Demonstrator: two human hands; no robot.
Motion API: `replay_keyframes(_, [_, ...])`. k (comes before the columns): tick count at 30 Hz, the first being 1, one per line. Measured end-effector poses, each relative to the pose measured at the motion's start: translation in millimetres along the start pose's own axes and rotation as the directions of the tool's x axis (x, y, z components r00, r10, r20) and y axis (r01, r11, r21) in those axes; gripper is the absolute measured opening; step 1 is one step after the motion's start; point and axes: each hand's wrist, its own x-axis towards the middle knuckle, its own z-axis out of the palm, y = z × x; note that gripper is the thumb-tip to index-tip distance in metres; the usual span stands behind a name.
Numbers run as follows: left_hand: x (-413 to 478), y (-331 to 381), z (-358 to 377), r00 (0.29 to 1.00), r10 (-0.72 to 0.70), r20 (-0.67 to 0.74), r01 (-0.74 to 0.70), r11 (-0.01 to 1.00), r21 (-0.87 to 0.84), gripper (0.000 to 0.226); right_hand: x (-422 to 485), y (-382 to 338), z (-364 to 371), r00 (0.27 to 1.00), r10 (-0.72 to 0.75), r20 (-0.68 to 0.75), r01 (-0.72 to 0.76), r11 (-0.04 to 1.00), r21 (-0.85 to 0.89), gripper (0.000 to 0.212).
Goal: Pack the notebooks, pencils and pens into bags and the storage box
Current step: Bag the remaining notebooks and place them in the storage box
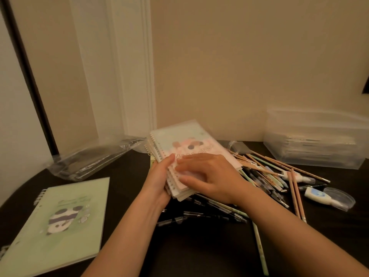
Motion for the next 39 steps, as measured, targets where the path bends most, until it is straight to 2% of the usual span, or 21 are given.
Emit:
replay_keyframes(2, [-6, 8, -4, 0.999, 0.049, -0.017, -0.048, 0.999, 0.018, 0.039, 1, -2, -1, 1.0, 0.019, 0.01, -0.019, 1.0, 0.006, 0.054])
replay_keyframes(3, [-10, 12, -6, 0.996, 0.078, -0.03, -0.077, 0.996, 0.035, 0.039, 1, -2, 0, 0.999, 0.039, -0.032, -0.039, 0.999, -0.003, 0.053])
replay_keyframes(5, [-19, 22, -12, 0.988, 0.141, -0.057, -0.137, 0.988, 0.071, 0.038, 0, 0, 4, 0.969, 0.132, -0.208, -0.143, 0.989, -0.037, 0.046])
replay_keyframes(6, [-23, 26, -15, 0.984, 0.166, -0.07, -0.16, 0.983, 0.09, 0.038, 0, 0, 5, 0.932, 0.237, -0.273, -0.253, 0.967, -0.025, 0.042])
replay_keyframes(8, [-28, 32, -22, 0.973, 0.205, -0.105, -0.193, 0.975, 0.113, 0.038, 2, -1, 4, 0.824, 0.518, -0.228, -0.504, 0.855, 0.122, 0.053])
replay_keyframes(9, [-31, 34, -25, 0.967, 0.222, -0.128, -0.208, 0.971, 0.116, 0.038, 3, -3, 5, 0.75, 0.648, -0.129, -0.6, 0.75, 0.28, 0.062])
replay_keyframes(10, [-31, 36, -27, 0.96, 0.238, -0.149, -0.222, 0.968, 0.114, 0.038, 4, -4, 5, 0.671, 0.742, 0.007, -0.658, 0.591, 0.468, 0.065])
replay_keyframes(11, [-32, 37, -29, 0.953, 0.252, -0.165, -0.238, 0.966, 0.105, 0.038, 5, -7, 5, 0.607, 0.778, 0.164, -0.662, 0.381, 0.645, 0.061])
replay_keyframes(12, [-32, 37, -29, 0.947, 0.268, -0.179, -0.254, 0.962, 0.098, 0.038, 5, -8, 8, 0.563, 0.766, 0.311, -0.633, 0.157, 0.758, 0.051])
replay_keyframes(13, [-32, 36, -29, 0.939, 0.286, -0.189, -0.271, 0.957, 0.101, 0.039, 4, -8, 12, 0.546, 0.737, 0.398, -0.584, -0.005, 0.812, 0.039])
replay_keyframes(14, [-32, 34, -29, 0.932, 0.305, -0.195, -0.287, 0.951, 0.116, 0.04, 3, -7, 18, 0.545, 0.737, 0.401, -0.532, -0.066, 0.844, 0.027])
replay_keyframes(15, [-32, 32, -28, 0.926, 0.322, -0.196, -0.3, 0.945, 0.131, 0.041, 3, -6, 22, 0.542, 0.759, 0.36, -0.487, -0.065, 0.871, 0.02])
replay_keyframes(17, [-31, 27, -26, 0.919, 0.343, -0.195, -0.323, 0.938, 0.127, 0.039, 5, -6, 26, 0.52, 0.815, 0.256, -0.434, -0.006, 0.901, 0.02])
replay_keyframes(22, [-29, 18, -24, 0.916, 0.347, -0.201, -0.325, 0.936, 0.137, 0.034, 4, -3, 14, 0.493, 0.867, 0.07, -0.412, 0.162, 0.897, 0.017])
replay_keyframes(27, [-28, 16, -30, 0.921, 0.337, -0.192, -0.306, 0.936, 0.176, 0.031, 3, 5, -13, 0.455, 0.891, -0.009, -0.338, 0.181, 0.924, 0.018])
replay_keyframes(29, [-26, 16, -32, 0.904, 0.377, -0.199, -0.325, 0.912, 0.251, 0.032, 3, 12, -25, 0.476, 0.877, -0.062, -0.3, 0.228, 0.926, 0.016])
replay_keyframes(32, [-22, 13, -33, 0.892, 0.404, -0.205, -0.334, 0.892, 0.306, 0.029, 4, 16, -47, 0.502, 0.858, -0.114, -0.179, 0.232, 0.956, 0.028])
replay_keyframes(37, [-16, 15, -32, 0.88, 0.412, -0.235, -0.332, 0.889, 0.314, 0.034, 13, 16, -79, 0.495, 0.842, -0.215, -0.106, 0.304, 0.947, 0.009])
replay_keyframes(39, [-15, 19, -29, 0.877, 0.428, -0.217, -0.344, 0.876, 0.337, 0.035, 17, 15, -89, 0.515, 0.824, -0.235, -0.064, 0.31, 0.948, 0.015])
